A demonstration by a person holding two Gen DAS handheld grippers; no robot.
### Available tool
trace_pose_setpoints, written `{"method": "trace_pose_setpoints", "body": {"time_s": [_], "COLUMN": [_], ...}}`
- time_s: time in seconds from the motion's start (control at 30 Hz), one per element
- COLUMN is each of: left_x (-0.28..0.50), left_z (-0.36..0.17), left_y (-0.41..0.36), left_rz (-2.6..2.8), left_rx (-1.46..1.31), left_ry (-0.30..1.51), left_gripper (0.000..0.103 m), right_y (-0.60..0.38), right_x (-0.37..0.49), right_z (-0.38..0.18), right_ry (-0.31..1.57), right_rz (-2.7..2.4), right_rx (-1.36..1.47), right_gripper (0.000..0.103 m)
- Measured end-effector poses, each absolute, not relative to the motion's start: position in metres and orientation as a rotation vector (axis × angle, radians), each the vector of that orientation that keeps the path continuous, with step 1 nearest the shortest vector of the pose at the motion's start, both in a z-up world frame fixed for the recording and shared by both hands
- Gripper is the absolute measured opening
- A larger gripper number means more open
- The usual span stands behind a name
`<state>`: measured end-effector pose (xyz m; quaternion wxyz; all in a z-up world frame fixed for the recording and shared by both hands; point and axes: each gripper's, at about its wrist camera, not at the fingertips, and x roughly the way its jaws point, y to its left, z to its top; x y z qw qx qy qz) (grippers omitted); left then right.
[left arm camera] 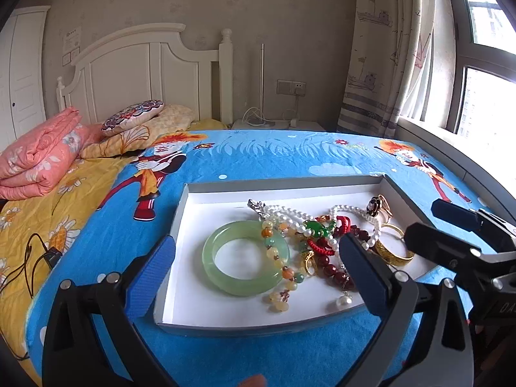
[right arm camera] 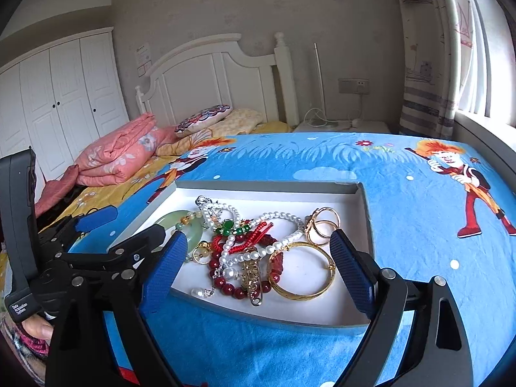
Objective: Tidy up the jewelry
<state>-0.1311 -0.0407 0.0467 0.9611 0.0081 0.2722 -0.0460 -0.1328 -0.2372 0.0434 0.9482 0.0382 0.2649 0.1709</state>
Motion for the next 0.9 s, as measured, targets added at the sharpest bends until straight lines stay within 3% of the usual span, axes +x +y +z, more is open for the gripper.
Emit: {"method": "trace_pose_setpoints", "body": {"time_s": [0.9], "left_x": [-0.144], "left_z": [0.035], "left_y": [-0.031], "left_rz": [-0.065], "left_rx": [0.057], "left_ry": [0.541], "left_gripper": [0.100], "right_y": [-0.230], "right_x": [-0.135], "right_z": [0.032], "right_ry": [0.555], "right_rz": [0.250], "right_rx": [0.013], "right_gripper": [0.086]}}
